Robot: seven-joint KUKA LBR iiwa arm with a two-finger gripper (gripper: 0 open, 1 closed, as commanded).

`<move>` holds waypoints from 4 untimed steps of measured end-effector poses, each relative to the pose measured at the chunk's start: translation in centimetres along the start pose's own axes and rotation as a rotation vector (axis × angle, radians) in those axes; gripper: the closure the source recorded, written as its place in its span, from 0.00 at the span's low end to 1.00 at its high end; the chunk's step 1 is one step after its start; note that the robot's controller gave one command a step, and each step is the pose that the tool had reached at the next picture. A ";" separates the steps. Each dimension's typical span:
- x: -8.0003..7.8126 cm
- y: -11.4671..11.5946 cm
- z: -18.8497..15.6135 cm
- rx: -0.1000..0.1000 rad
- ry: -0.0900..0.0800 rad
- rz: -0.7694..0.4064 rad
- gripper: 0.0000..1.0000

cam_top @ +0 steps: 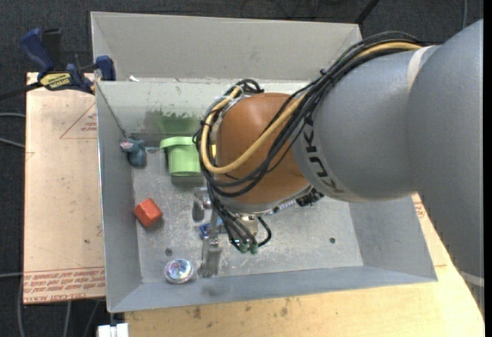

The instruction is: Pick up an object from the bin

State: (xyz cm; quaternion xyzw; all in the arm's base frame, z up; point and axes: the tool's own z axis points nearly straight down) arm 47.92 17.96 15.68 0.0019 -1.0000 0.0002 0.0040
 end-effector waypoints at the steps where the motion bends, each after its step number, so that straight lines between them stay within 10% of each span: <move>1: -7.2 -6.8 6.7 0.002 -0.008 -0.240 0.00; 2: -7.3 -7.8 8.7 0.000 -0.008 -0.319 0.00; 3: -7.3 -7.8 8.6 -0.001 -0.009 -0.319 1.00; 4: -7.5 -8.1 -5.3 0.000 -0.018 -0.278 1.00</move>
Offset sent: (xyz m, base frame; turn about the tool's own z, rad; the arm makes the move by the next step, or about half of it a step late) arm 0.0713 -0.0645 -0.0657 -0.2455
